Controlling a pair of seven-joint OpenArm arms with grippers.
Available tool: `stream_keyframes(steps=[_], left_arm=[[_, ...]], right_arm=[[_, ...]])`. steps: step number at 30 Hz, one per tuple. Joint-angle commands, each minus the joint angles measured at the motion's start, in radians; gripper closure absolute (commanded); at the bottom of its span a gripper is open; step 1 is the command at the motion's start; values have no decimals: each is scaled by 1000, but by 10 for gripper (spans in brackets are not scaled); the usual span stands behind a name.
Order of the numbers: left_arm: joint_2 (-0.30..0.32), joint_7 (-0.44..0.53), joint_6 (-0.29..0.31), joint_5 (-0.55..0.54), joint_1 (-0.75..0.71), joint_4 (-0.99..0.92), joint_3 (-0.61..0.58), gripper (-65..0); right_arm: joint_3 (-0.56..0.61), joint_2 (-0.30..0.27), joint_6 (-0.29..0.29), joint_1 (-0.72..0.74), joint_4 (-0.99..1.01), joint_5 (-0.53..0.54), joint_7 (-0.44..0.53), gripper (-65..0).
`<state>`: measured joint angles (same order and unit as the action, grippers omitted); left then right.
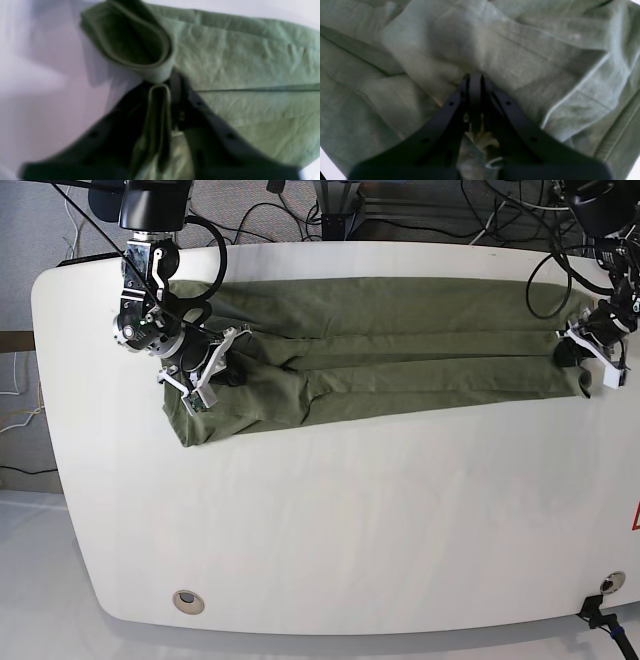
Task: Fold the T-shirt properly
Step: 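Grasp the folded strip's end with the left gripper and lift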
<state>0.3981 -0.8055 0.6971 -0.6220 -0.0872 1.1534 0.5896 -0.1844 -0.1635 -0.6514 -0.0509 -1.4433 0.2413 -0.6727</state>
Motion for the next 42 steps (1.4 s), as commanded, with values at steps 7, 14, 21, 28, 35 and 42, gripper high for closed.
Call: stream_keyframes(steps=[7,14,21,28,35,42], left_arm=[[11,-24,1,18,-78,150,2,0],[-78,-28,1,18,-270,517,-4,0],[-192,-165,1,18,-236,702,-86,0],[-334,-176,1,23,-110,692,-208,0],[-420,-176,-81,23,-27,566,-305,0],[-434,-176,-83,23,10,504,-305,0]], right_arm=[[-2,-9,22,-13,14,-79,-98,0],[0,-8,22,-13,14,-79,-98,0],[3,-5,22,-13,14,-79,-98,0],[3,14,22,-13,14,-79,-98,0],[0,15,23,-13,9,-79,-98,0],[0,15,23,-13,9,-79,-98,0]])
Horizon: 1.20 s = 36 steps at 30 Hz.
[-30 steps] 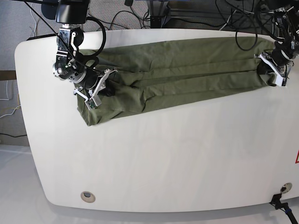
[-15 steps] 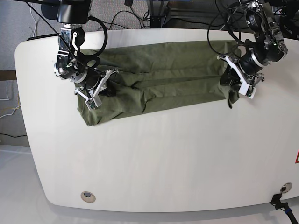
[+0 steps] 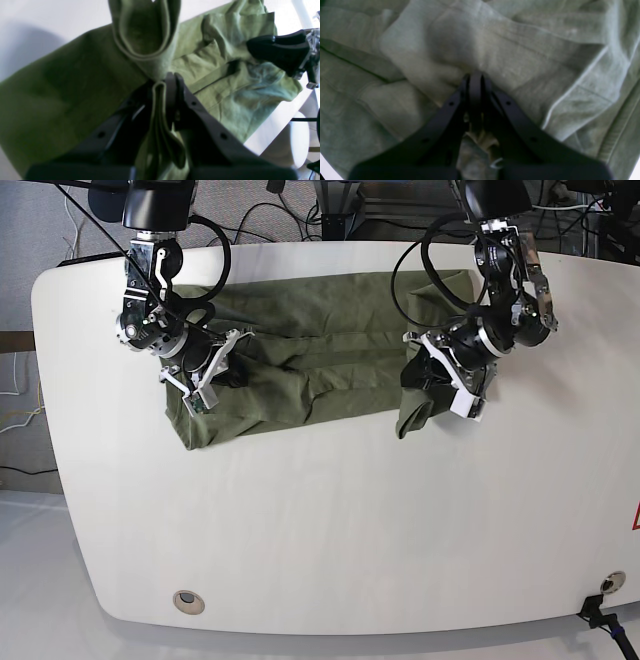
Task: Fold the T-shirt properly
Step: 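Grasp the folded strip's end with the left gripper and lift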
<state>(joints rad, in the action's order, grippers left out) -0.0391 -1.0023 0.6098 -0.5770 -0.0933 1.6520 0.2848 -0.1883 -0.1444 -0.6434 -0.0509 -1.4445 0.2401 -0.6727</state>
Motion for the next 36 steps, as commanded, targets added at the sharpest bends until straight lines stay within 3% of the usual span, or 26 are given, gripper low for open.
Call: stream_keyframes(steps=[1,16,17,22,26,28,34,36], left_arm=[[3,21,5,-24,17,3,0,0],[17,21,5,-22,19,1,-163,0],[29,21,5,-22,20,1,-177,-11],[38,18,2,-24,22,4,-200,-203],[38,-80,-55,-25,74,7,-203,-291],[32,-117,-52,-42,96,30,-215,-306],[46,-120,-54,-235,131,139,-338,-302],[91,-117,-61,-235,132,175,-336,-301]], right_arm=[[3,-4,15,-13,11,-78,-98,0],[6,-4,15,-7,14,-77,-98,0],[6,-4,15,-7,14,-77,-98,0],[6,-4,14,-7,15,-77,-98,0],[6,-4,14,-7,15,-77,-98,0],[8,-4,14,-7,17,-77,-98,0],[8,16,14,-7,17,-81,-97,0],[8,21,14,-7,17,-83,-97,0]])
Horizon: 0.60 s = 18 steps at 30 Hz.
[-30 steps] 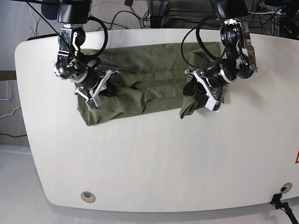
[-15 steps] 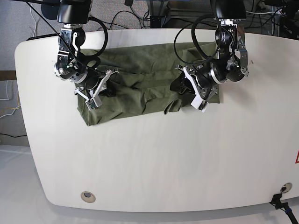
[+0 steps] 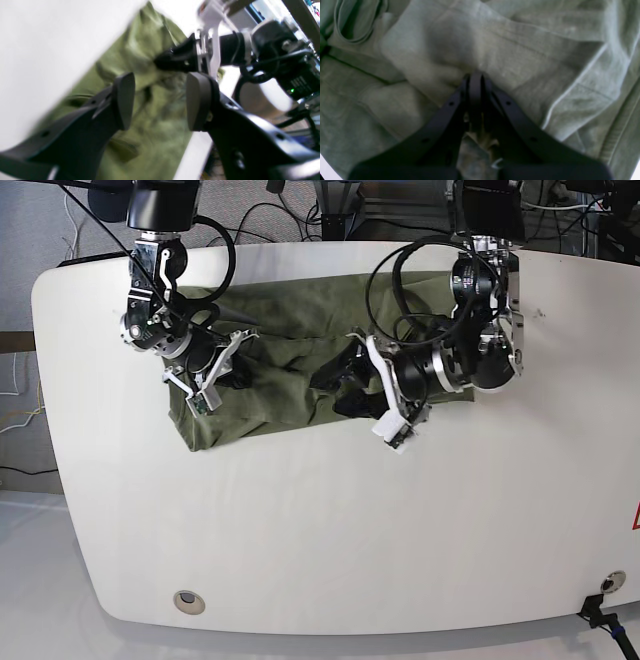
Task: Fold the T-shirt properly
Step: 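Grasp the folded strip's end with the left gripper and lift, then fold the strip end toward the right gripper with the left gripper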
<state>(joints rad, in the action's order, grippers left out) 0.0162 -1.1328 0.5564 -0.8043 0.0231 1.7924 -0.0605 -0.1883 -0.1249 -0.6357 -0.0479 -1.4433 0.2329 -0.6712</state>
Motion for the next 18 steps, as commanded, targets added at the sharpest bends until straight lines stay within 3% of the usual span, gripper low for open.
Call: stream_keyframes(steps=[1,3,6,7,9,13,18], left_arm=[[60,13,-8,3,16,39,9,-299],[97,35,-8,56,15,43,31,-238],[166,139,-8,155,-24,37,47,-30],[178,178,-8,201,-44,39,46,0],[179,245,-14,290,-84,39,46,0],[143,285,-118,472,-148,34,40,0],[104,285,-120,526,-182,-45,9,0]], right_arm=[[8,3,6,-10,16,-76,-98,0],[8,3,6,-10,16,-73,-98,0],[8,3,6,-10,16,-71,-98,0],[8,3,6,-10,16,-71,-98,0],[8,3,6,-13,16,-71,-98,0],[8,3,6,-13,16,-71,-98,0],[8,3,6,-13,13,-71,-98,0]])
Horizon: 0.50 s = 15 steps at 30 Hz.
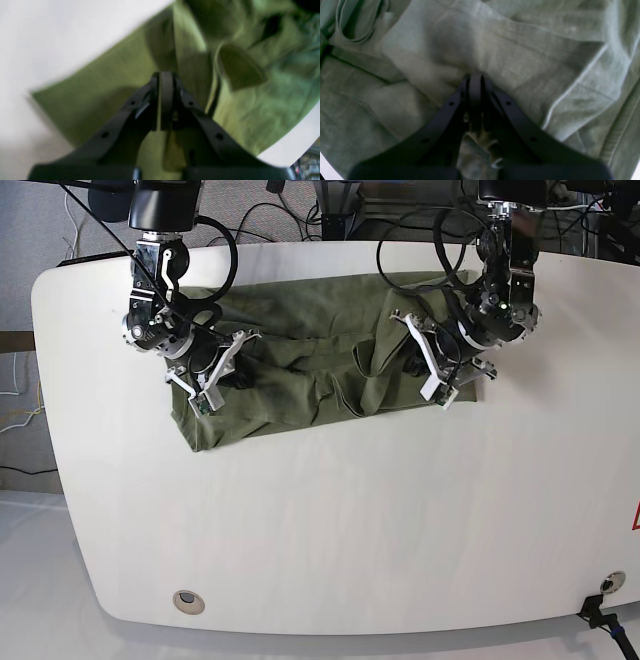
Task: Fold the T-shirt properly
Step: 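Fold the strip end toward the right gripper with the left gripper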
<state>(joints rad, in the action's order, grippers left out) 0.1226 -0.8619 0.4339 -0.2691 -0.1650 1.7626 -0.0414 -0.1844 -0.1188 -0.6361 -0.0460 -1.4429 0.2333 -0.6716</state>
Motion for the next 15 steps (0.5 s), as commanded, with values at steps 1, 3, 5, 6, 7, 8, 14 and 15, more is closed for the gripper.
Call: stream_keyframes(steps=[1,3,5,6,7,8,14,15], left_arm=[[-2,14,1,-9,6,-36,-19,0],[-4,14,1,-12,5,-65,-44,0],[-4,14,1,-14,2,-77,-90,0],[-4,14,1,-15,-3,-76,-108,0],[-5,14,1,-17,-15,-71,-122,0],[-10,14,3,-17,-23,-57,-134,0],[-45,14,3,-17,-48,36,-180,0],[-44,14,3,-15,-48,41,-186,0]], right_arm=[[4,-3,6,-15,11,-71,-98,0],[4,-3,6,-15,11,-71,-98,0],[4,-3,6,-15,9,-71,-98,0],[4,-3,6,-15,9,-71,-98,0],[4,-3,6,-16,9,-71,-98,0],[4,-3,8,-16,9,-71,-98,0],[4,-2,9,-16,9,-71,-98,0],[4,-2,9,-16,9,-71,-98,0]])
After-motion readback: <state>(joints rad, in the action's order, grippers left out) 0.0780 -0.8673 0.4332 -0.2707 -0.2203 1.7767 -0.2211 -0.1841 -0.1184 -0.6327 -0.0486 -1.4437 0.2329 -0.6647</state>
